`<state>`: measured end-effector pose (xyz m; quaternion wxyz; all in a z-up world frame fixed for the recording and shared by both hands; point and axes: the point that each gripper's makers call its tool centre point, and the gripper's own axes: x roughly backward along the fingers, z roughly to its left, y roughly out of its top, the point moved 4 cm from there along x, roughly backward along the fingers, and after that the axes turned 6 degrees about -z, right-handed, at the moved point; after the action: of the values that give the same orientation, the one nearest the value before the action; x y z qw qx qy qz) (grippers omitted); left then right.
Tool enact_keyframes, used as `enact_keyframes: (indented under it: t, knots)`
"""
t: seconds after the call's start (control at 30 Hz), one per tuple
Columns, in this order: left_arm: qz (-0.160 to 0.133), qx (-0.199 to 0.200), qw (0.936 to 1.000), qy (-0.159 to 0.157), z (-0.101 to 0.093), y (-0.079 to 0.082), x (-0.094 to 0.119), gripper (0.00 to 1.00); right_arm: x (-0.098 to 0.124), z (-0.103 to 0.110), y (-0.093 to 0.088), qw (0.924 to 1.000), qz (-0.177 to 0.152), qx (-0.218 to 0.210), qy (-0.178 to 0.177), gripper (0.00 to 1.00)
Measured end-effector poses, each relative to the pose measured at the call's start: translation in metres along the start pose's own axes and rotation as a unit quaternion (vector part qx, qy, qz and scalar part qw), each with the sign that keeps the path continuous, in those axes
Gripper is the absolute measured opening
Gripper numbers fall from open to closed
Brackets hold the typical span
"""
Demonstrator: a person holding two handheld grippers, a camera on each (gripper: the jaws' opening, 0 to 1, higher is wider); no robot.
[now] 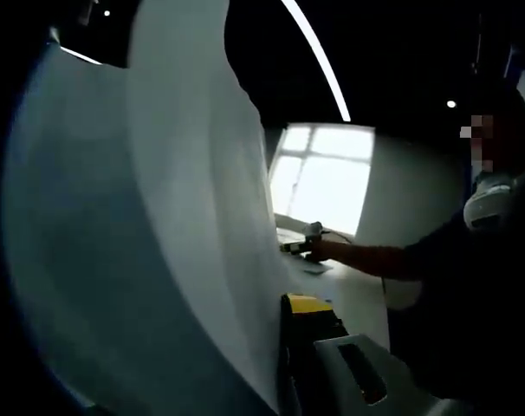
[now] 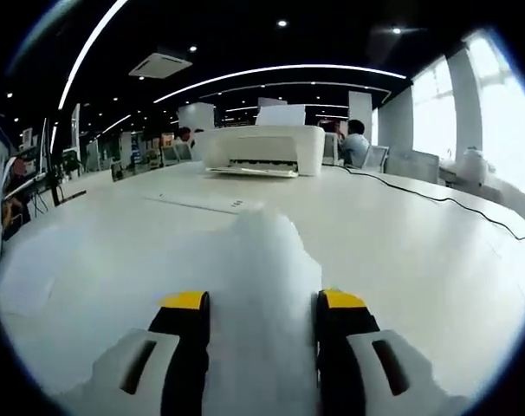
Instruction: Organize the stack of printing papers by aligning and flattening the scattered papers on the table
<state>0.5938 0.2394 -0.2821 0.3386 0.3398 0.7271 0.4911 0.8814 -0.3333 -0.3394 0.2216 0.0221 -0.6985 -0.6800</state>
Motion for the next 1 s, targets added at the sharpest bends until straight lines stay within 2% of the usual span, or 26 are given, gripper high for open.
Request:
enact_keyframes:
  t: [0.2,0.3,0.4,0.57,0.7,0.83,1.0]
  knots:
    - [-0.002,0.003,1.0,0.0,0.002,0.001,0.001,0.06,0.01,-0.002,0.0,0.9998,0.007,-0.015,0.012,0.1]
    - [-0.003,0.003,1.0,0.001,0.004,0.001,0.002,0.06,0.013,-0.001,0.0,0.9998,0.006,-0.013,0.014,0.02]
    - [-0.004,0.002,1.0,0.002,0.004,0.002,0.002,0.06,0.02,0.003,0.003,0.9998,0.003,-0.011,0.015,0.01]
    - [-0.006,0.003,1.0,0.004,0.004,0.003,0.002,0.06,0.036,0.012,0.022,0.9979,-0.05,-0.007,0.042,0.0]
    - [-0.009,0.008,0.9999,0.006,0.004,0.004,0.002,0.06,0.054,0.019,0.044,0.9927,-0.1,-0.002,0.067,0.0]
    - [-0.009,0.008,0.9999,0.005,0.004,0.004,0.002,0.06,0.077,0.032,0.065,0.9871,-0.135,0.001,0.086,0.0]
    - [-0.009,0.006,0.9999,0.005,0.004,0.005,0.002,0.06,0.094,0.047,0.09,0.9797,-0.17,0.006,0.107,0.0]
